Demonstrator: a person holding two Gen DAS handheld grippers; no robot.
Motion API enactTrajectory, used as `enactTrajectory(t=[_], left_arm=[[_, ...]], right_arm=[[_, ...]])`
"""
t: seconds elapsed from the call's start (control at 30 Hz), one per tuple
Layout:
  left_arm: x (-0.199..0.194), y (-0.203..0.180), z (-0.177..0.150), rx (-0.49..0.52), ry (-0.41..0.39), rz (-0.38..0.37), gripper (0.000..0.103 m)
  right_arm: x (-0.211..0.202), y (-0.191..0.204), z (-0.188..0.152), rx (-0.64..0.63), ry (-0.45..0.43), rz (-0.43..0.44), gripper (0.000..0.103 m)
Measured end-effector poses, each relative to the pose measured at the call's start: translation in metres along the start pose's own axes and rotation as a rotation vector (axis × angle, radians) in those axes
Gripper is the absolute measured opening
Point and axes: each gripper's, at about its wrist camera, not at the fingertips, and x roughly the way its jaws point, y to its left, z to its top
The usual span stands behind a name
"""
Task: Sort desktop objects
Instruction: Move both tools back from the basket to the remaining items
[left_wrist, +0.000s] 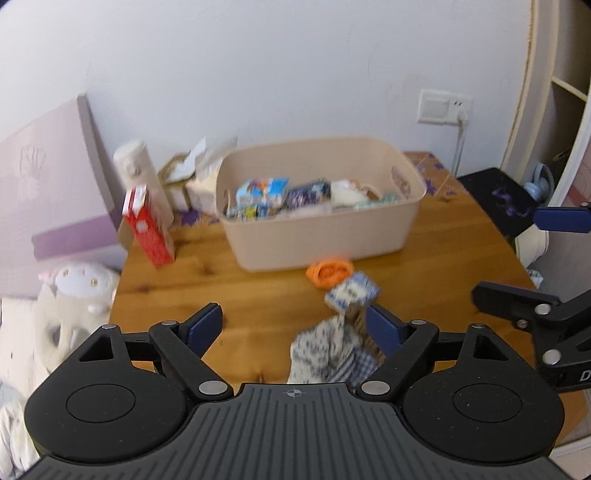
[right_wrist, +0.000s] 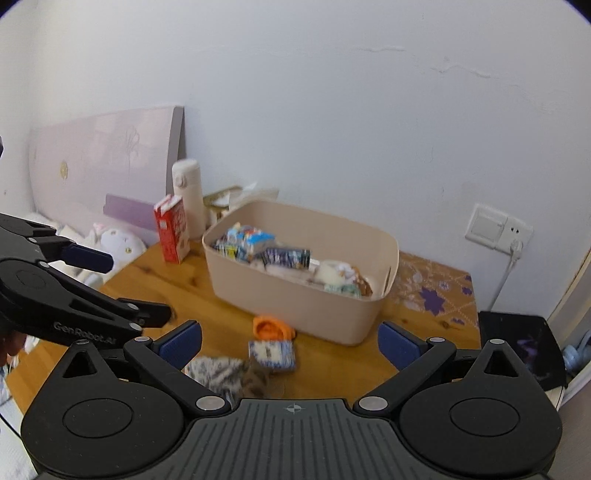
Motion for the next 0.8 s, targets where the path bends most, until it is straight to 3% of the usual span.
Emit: enactTrajectory(t=[0.47,0.8], left_arm=[[0.057,0.020,-0.053,0.004,0.169,-0.034,0.086],[0.087,0.027,-0.065,0.013,0.244,-0.095,0.086]], right_arm=[[0.045,0.004,-0.068,-0.001,0.171,-0.030,0.103],[0.079,0.007,-0.093,0.066,0.270,0.000,0.103]])
